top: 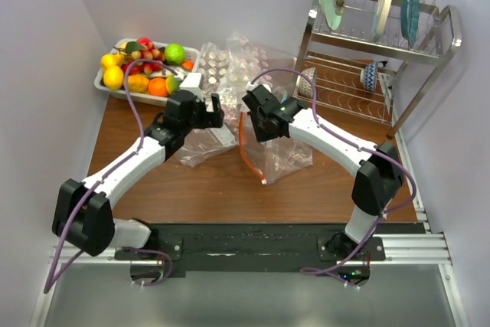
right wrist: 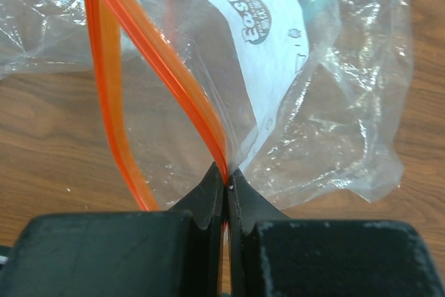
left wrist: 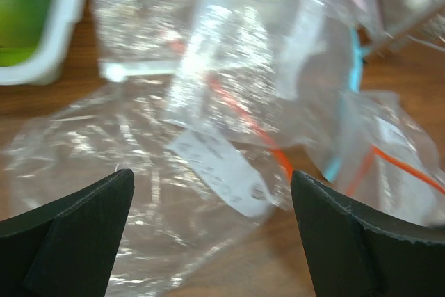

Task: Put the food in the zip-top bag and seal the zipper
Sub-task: Open the zipper of the food storage bag, then pick up the fake fruit from the bin.

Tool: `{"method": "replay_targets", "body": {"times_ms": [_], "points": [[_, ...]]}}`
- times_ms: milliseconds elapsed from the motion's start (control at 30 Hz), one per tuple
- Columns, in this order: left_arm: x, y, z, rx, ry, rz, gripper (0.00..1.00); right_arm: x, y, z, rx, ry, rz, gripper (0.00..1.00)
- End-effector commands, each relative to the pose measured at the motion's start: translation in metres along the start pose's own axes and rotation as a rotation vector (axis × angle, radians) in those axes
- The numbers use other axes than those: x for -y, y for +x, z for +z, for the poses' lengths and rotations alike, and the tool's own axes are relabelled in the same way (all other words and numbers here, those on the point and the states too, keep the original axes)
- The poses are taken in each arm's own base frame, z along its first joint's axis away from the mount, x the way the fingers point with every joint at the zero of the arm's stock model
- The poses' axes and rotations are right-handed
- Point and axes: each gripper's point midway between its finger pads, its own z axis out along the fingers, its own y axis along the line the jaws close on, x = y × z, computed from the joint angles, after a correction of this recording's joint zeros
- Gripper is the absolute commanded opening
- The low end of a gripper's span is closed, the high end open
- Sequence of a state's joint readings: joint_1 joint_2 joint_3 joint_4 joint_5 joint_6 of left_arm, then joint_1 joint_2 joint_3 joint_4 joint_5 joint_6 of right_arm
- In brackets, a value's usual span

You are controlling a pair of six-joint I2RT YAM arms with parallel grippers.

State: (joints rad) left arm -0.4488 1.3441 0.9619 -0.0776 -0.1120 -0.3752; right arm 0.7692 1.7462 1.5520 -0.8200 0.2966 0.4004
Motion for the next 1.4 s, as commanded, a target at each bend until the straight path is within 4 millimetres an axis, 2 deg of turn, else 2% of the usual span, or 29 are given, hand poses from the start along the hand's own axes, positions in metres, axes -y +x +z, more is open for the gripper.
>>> {"method": "replay_targets", "body": {"times_ms": [0, 33, 67, 100, 133, 200, 233, 300, 333, 400, 433, 467, 533, 600, 633, 700, 733, 967, 1067, 1367], "points": [[-0.054, -0.053, 0.000, 0.112, -0.203, -0.063, 0.99, -0.010, -0.023, -0.006, 0.077, -0.037, 0.051, 0.00], [-0.064, -0.050, 0.008, 0.092, -0.239, -0.062, 0.98, -0.009, -0.022, -0.006, 0.077, -0.035, 0.049, 0.00], [-0.071, -0.060, 0.010, 0.095, -0.264, -0.065, 0.95, -0.009, -0.023, -0.005, 0.079, -0.036, 0.050, 0.00], [-0.086, -0.064, 0.013, 0.097, -0.310, -0.063, 0.92, -0.009, -0.023, -0.005, 0.080, -0.037, 0.050, 0.00], [-0.095, -0.060, 0.022, 0.075, -0.341, -0.062, 0.91, -0.009, -0.022, -0.004, 0.080, -0.034, 0.046, 0.00], [-0.112, -0.070, 0.027, 0.084, -0.393, -0.068, 0.89, -0.008, -0.022, -0.003, 0.079, -0.033, 0.047, 0.00], [-0.118, -0.066, 0.036, 0.069, -0.406, -0.070, 0.89, -0.009, -0.021, -0.003, 0.079, -0.034, 0.044, 0.00], [-0.129, -0.076, 0.041, 0.087, -0.429, -0.081, 0.88, -0.008, -0.023, -0.005, 0.087, -0.033, 0.046, 0.00], [-0.134, -0.071, 0.050, 0.073, -0.440, -0.079, 0.88, -0.008, -0.024, -0.005, 0.090, -0.033, 0.044, 0.00], [-0.143, -0.081, 0.055, 0.088, -0.474, -0.075, 0.86, -0.007, -0.026, -0.009, 0.101, -0.033, 0.048, 0.00], [-0.148, -0.074, 0.064, 0.068, -0.490, -0.066, 0.86, -0.007, -0.026, -0.010, 0.106, -0.037, 0.048, 0.00], [-0.151, -0.082, 0.067, 0.078, -0.498, -0.064, 0.85, -0.007, -0.026, -0.010, 0.110, -0.038, 0.049, 0.00], [-0.161, -0.077, 0.079, 0.058, -0.527, -0.054, 0.84, -0.007, -0.028, -0.013, 0.120, -0.048, 0.052, 0.00], [-0.165, -0.082, 0.086, 0.064, -0.539, -0.054, 0.83, -0.007, -0.027, -0.014, 0.125, -0.055, 0.054, 0.00], [-0.167, -0.076, 0.094, 0.048, -0.543, -0.051, 0.83, -0.008, -0.025, -0.013, 0.121, -0.058, 0.052, 0.00], [-0.170, -0.078, 0.099, 0.052, -0.552, -0.050, 0.82, -0.008, -0.025, -0.013, 0.122, -0.059, 0.053, 0.00], [-0.173, -0.070, 0.105, 0.035, -0.560, -0.047, 0.82, -0.008, -0.024, -0.013, 0.120, -0.060, 0.052, 0.00], [-0.189, -0.066, 0.115, 0.028, -0.576, -0.051, 0.77, -0.011, -0.022, -0.012, 0.115, -0.076, 0.051, 0.00], [-0.193, -0.070, 0.116, 0.045, -0.577, -0.053, 0.70, -0.011, -0.021, -0.012, 0.115, -0.077, 0.050, 0.00], [-0.189, -0.075, 0.124, 0.042, -0.518, -0.062, 0.48, -0.012, -0.021, -0.009, 0.105, -0.080, 0.039, 0.00]]}}
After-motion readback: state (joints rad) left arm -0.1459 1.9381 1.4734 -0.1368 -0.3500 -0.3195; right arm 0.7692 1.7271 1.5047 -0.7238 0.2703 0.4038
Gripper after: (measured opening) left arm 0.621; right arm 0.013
